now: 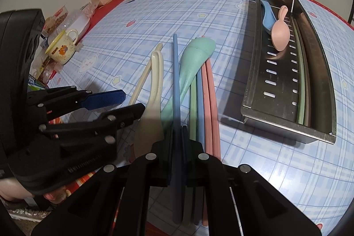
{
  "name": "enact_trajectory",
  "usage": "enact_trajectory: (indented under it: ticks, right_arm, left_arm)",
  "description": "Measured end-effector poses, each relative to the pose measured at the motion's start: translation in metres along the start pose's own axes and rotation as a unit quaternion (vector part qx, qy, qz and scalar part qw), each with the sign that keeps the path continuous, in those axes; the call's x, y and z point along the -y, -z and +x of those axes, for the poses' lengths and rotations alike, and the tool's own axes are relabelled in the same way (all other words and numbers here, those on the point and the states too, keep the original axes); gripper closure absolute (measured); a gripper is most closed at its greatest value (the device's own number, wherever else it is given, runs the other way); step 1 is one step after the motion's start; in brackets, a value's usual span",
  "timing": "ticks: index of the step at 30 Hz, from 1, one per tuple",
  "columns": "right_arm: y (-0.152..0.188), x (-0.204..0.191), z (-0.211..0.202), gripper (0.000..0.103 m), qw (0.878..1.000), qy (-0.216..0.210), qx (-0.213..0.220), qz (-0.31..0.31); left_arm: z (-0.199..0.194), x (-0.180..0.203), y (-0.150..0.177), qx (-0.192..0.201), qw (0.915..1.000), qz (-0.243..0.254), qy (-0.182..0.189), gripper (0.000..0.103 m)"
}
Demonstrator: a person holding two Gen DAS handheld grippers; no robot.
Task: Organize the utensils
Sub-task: 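Position left tool over a beige chopstick while right tool closes on a blue chopstick, then close left tool on the beige chopstick while right tool lifts the blue chopstick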
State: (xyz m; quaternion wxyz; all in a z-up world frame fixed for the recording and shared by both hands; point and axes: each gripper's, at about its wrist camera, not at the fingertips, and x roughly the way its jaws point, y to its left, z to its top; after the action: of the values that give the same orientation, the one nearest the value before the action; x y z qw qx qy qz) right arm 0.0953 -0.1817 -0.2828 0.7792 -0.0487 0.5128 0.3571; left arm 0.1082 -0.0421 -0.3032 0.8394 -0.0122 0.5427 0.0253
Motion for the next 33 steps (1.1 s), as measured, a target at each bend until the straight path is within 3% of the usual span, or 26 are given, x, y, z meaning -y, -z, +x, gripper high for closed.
enact_trajectory:
  ticks: [5, 7, 9, 14, 18, 28, 33]
  right_arm:
    - [0.0, 0.0, 0.0, 0.095, 1.0, -0.001, 0.0, 0.0]
    - [0.0, 0.0, 0.0, 0.095, 1.0, -0.002, 0.0, 0.0]
    - [0.0, 0.001, 0.0, 0.095, 1.0, -0.005, 0.0, 0.002]
    - [0.001, 0.002, -0.001, 0.095, 1.0, -0.008, 0.005, 0.003]
    - [0.001, 0.002, -0.001, 0.095, 1.0, -0.009, 0.007, 0.003]
    - [0.002, 0.002, -0.001, 0.095, 1.0, -0.009, 0.008, 0.007]
    - [-0.002, 0.007, -0.001, 0.096, 0.999, -0.026, -0.008, 0.042]
  left_arm:
    - [0.001, 0.001, -0.002, -0.002, 1.0, -0.002, -0.003, 0.066]
    - [0.0, 0.0, 0.0, 0.001, 1.0, -0.004, -0.007, 0.07]
    - [-0.002, -0.002, 0.003, -0.001, 0.9999, -0.014, -0.006, 0.081]
    - [-0.008, -0.016, 0.014, -0.019, 0.9978, -0.058, 0.026, 0.092]
    - [-0.008, -0.024, 0.016, -0.019, 0.9958, -0.077, 0.046, 0.093]
    - [-0.007, -0.025, 0.016, -0.02, 0.9955, -0.078, 0.051, 0.092]
    - [-0.007, -0.029, 0.016, -0.021, 0.9939, -0.089, 0.061, 0.093]
